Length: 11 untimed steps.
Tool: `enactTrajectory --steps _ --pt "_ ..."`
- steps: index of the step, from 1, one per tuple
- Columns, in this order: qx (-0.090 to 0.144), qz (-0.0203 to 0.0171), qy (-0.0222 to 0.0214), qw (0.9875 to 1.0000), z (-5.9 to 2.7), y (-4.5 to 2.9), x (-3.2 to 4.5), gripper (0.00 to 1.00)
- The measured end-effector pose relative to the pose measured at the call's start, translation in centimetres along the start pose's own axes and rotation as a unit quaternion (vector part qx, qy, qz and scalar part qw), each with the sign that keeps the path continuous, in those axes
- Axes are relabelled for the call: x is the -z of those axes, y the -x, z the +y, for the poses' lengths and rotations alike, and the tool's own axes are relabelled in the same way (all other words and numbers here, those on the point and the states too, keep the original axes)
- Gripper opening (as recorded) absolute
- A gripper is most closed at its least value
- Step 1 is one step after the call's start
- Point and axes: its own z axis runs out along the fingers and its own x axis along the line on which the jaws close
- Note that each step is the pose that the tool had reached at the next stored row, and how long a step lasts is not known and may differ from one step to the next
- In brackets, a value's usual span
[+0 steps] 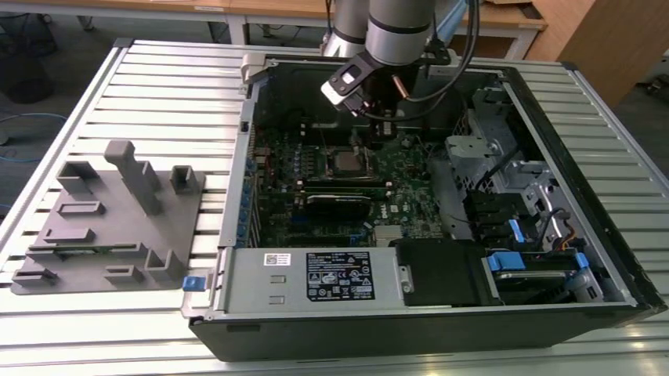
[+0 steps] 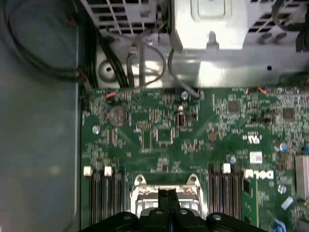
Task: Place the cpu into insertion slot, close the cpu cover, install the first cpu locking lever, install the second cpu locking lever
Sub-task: 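Close the cpu cover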
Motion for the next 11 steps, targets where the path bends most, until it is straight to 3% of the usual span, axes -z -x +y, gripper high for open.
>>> enactTrajectory --steps 6,11 --pt "0.0 0.0 0.0004 1.0 -1.49 -0.04 -0.01 0.11" --pt "0.0 0.0 0.0004 1.0 -1.6 -0.03 -0.01 0.11"
